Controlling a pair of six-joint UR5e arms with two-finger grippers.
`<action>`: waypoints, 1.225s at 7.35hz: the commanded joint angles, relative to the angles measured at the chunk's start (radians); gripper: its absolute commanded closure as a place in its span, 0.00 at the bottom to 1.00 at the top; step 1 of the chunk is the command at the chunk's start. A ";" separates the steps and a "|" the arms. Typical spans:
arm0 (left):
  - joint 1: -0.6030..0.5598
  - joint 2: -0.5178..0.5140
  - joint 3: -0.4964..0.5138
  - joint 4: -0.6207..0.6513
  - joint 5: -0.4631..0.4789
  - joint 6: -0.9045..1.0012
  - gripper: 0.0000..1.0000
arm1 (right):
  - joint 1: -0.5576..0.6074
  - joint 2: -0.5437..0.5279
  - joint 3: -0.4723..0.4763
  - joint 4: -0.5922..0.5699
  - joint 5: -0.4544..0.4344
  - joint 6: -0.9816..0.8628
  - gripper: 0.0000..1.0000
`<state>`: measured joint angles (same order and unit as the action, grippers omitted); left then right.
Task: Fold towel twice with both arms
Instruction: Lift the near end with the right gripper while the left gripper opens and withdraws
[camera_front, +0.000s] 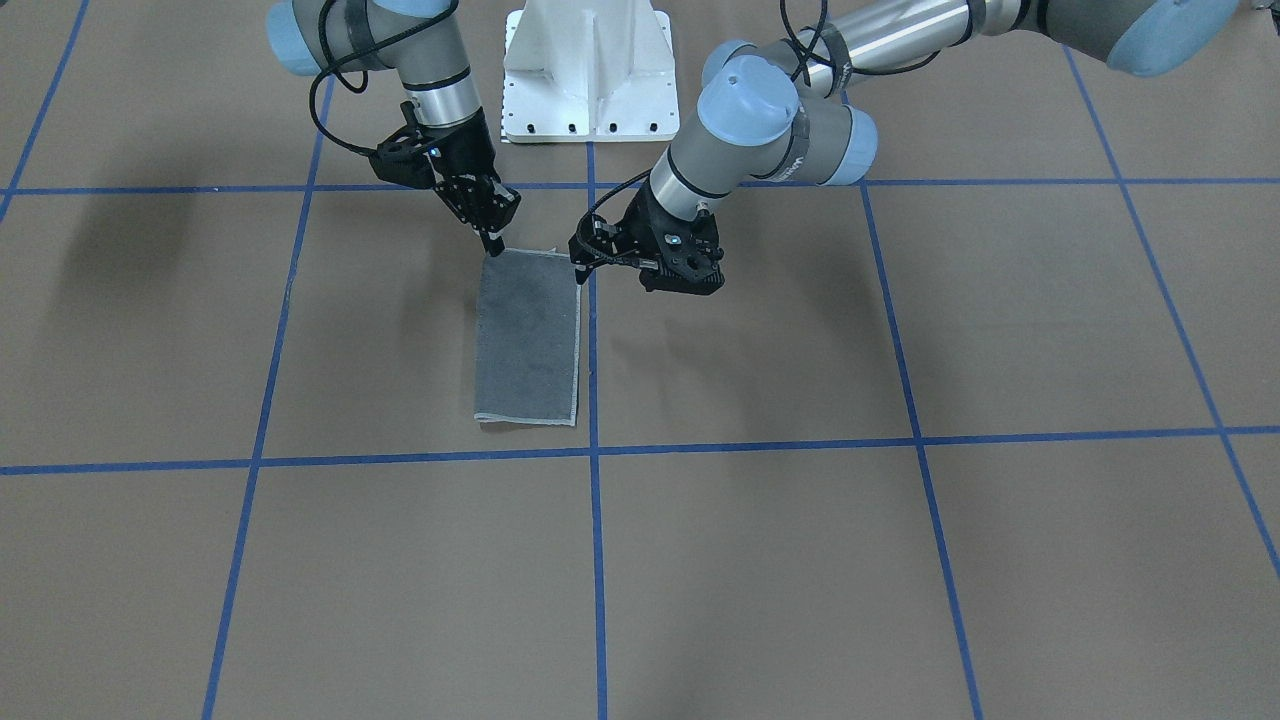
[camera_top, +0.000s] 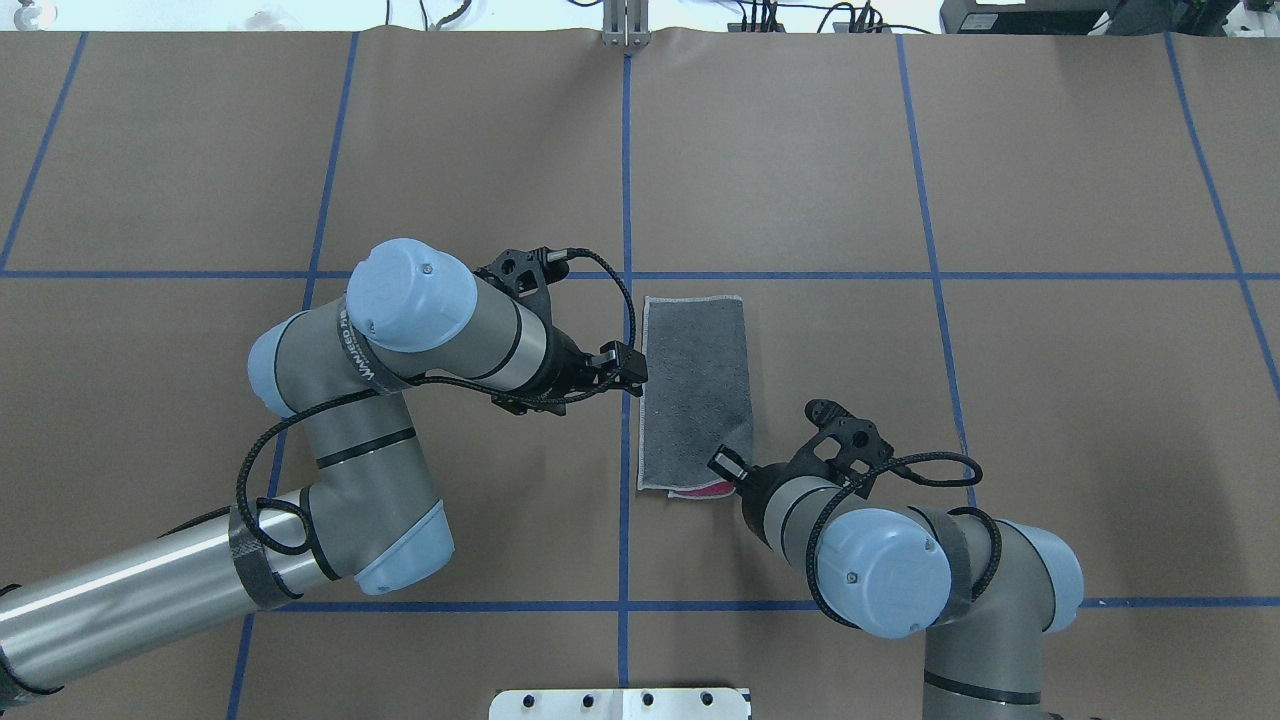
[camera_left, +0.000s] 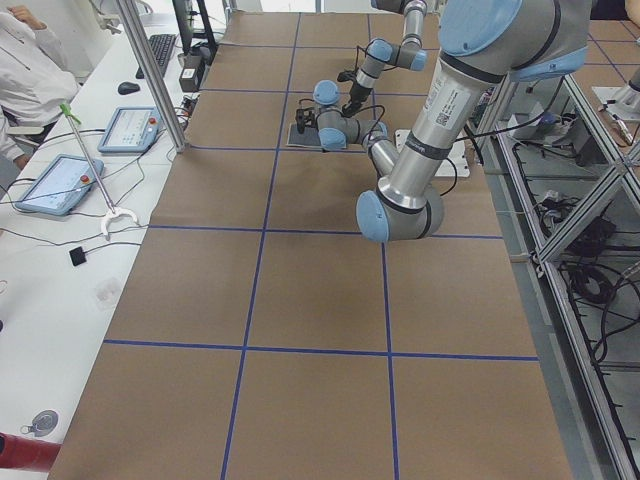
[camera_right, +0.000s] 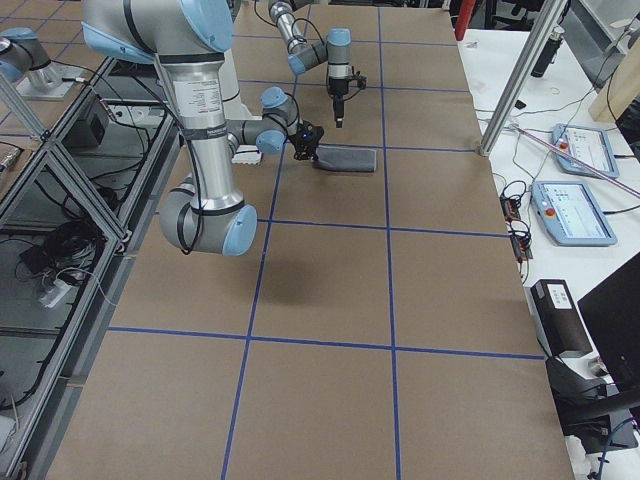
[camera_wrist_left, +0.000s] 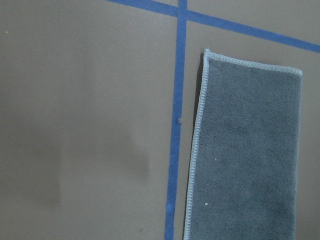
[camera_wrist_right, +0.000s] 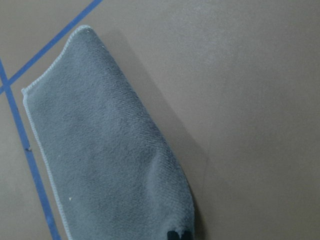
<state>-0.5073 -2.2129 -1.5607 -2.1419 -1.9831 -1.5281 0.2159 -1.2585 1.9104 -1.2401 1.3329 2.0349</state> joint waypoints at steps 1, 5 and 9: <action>0.001 0.010 -0.001 -0.062 0.027 -0.175 0.00 | 0.020 0.002 0.001 0.005 0.000 -0.001 1.00; 0.015 0.019 0.001 -0.131 0.170 -0.512 0.00 | 0.039 0.019 0.001 0.005 0.000 0.011 1.00; 0.019 0.028 0.005 -0.133 0.217 -0.785 0.00 | 0.066 0.040 -0.001 0.004 0.000 0.021 1.00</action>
<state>-0.4902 -2.1839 -1.5567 -2.2745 -1.7733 -2.2333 0.2728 -1.2292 1.9100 -1.2351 1.3330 2.0493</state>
